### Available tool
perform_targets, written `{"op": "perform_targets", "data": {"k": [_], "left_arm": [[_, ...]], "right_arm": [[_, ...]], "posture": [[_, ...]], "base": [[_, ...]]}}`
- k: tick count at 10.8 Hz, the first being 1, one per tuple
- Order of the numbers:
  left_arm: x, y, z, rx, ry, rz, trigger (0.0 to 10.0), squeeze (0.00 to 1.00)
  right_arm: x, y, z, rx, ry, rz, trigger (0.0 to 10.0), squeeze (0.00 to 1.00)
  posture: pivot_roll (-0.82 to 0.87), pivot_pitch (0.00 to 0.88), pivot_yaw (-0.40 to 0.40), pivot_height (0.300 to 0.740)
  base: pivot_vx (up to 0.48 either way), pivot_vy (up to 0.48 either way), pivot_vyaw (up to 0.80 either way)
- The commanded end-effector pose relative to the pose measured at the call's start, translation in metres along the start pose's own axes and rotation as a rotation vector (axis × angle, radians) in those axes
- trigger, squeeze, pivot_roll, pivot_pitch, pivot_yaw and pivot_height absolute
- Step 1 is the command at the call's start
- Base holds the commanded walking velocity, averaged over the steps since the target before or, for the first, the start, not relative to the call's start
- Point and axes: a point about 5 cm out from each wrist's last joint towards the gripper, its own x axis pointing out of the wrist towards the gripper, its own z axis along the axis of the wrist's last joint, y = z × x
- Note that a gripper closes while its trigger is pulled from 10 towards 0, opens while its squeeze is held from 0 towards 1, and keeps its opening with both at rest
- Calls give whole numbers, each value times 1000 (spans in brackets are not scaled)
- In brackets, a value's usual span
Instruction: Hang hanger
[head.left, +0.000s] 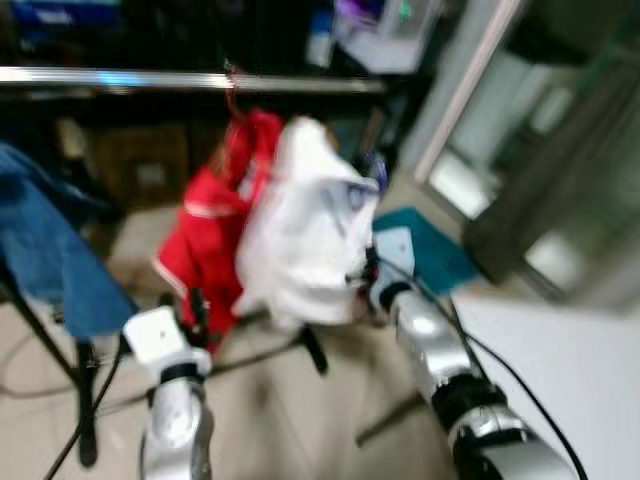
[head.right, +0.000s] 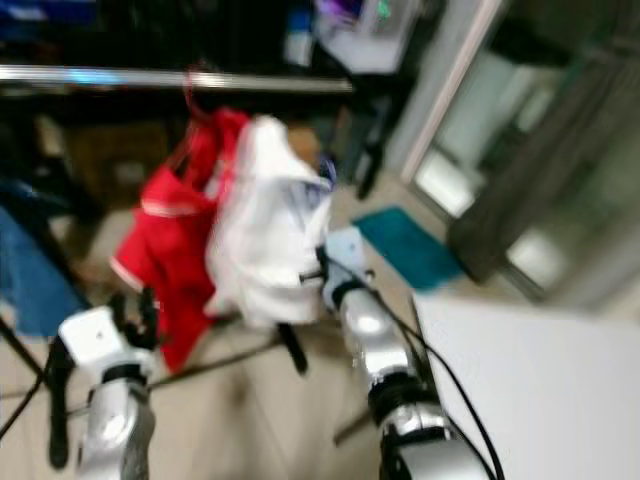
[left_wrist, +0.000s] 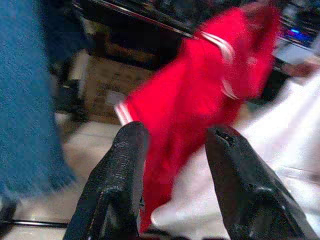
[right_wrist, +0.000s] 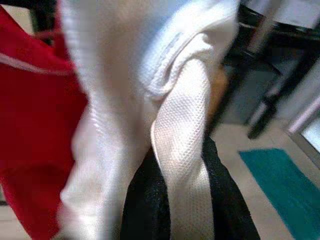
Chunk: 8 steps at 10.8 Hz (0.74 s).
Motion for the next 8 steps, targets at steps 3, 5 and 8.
{"op": "perform_targets", "data": {"k": [3,5,8], "left_arm": [[-1,1,-1,4,10,6,10000,0],[-1,0,-1,2,11,3,10000,0],[-3,0,-2,1,16,1,10000,0]], "right_arm": [[3,-8,-2,-42,72,-60,10000,0],[6,0,-2,-53,105,-31,10000,0],[14,-5,17,-80,53,-70,10000,0]], "posture": [[241,57,-183,740],[238,56,-184,740],[241,60,-187,740]], "base": [[461,0,0],[461,0,0],[463,0,0]]}}
